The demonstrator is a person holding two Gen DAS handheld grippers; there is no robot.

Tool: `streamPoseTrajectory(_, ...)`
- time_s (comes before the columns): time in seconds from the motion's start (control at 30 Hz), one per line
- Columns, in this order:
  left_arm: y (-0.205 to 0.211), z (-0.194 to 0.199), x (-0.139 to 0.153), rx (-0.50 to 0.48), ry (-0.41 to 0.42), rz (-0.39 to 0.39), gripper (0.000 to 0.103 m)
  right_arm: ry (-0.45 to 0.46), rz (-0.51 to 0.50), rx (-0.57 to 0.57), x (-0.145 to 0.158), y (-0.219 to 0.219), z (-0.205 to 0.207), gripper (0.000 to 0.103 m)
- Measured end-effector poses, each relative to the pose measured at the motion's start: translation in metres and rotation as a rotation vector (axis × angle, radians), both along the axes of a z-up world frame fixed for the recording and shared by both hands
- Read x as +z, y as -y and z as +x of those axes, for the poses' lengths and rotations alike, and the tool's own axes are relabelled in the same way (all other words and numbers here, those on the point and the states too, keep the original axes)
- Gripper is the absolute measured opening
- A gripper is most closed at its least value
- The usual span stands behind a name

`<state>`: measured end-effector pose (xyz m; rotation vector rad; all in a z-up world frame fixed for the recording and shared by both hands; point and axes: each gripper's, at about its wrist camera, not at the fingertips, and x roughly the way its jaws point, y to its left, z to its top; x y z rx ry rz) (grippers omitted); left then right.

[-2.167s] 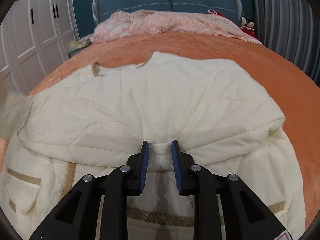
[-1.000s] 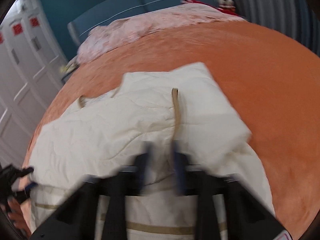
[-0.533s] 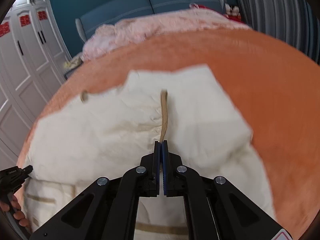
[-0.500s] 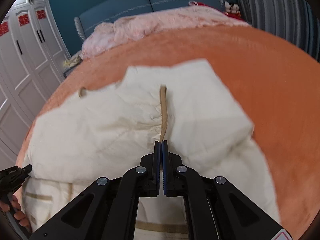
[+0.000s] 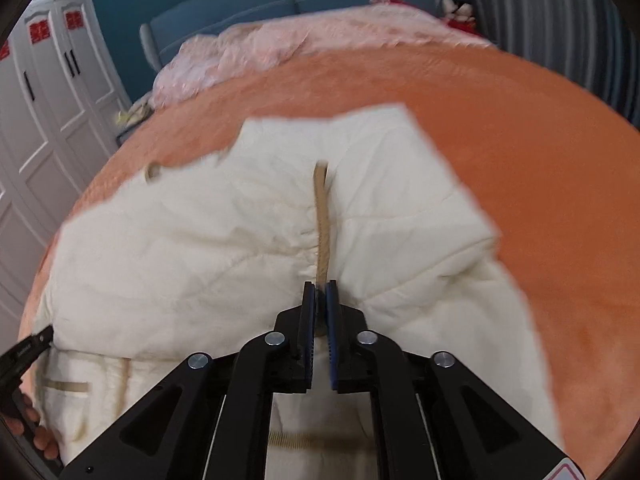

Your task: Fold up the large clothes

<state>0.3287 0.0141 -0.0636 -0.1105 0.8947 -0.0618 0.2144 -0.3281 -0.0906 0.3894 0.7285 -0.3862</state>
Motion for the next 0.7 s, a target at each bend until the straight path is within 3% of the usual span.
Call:
streamPoseTrajectory(0.03, -0.003, -0.006, 0.008, -0.008, 0.008, -0.004, 0.035, 0.037, -0.031, -0.017, 0.014, -0.003, -0.010, 0.010)
streamPoseTrajectory(0.13, -0.008, -0.015, 0.046, -0.037, 0.082, 0.019, 0.037, 0.118, -0.072, -0.020, 0.047, -0.009, -0.020, 0.011)
streamPoseTrajectory(0.23, 0.011, 0.004, 0.073, -0.081, 0.119, 0.010, 0.039, 0.113, -0.047, 0.029, 0.057, -0.015, 0.003, 0.011)
streamPoseTrajectory(0.3, 0.028, 0.019, 0.074, -0.105, 0.117, 0.004, 0.045, 0.089, -0.067, 0.075, 0.050, -0.028, 0.024, 0.011)
streamPoseTrajectory(0.53, 0.085, 0.054, 0.005, -0.162, 0.021, 0.078, 0.046, -0.060, -0.102, 0.152, -0.012, -0.054, 0.056, 0.011)
streamPoseTrajectory(0.7, 0.091, 0.047, -0.018, -0.169, 0.079, 0.122, 0.047, -0.062, -0.088, 0.151, -0.024, -0.053, 0.056, 0.011)
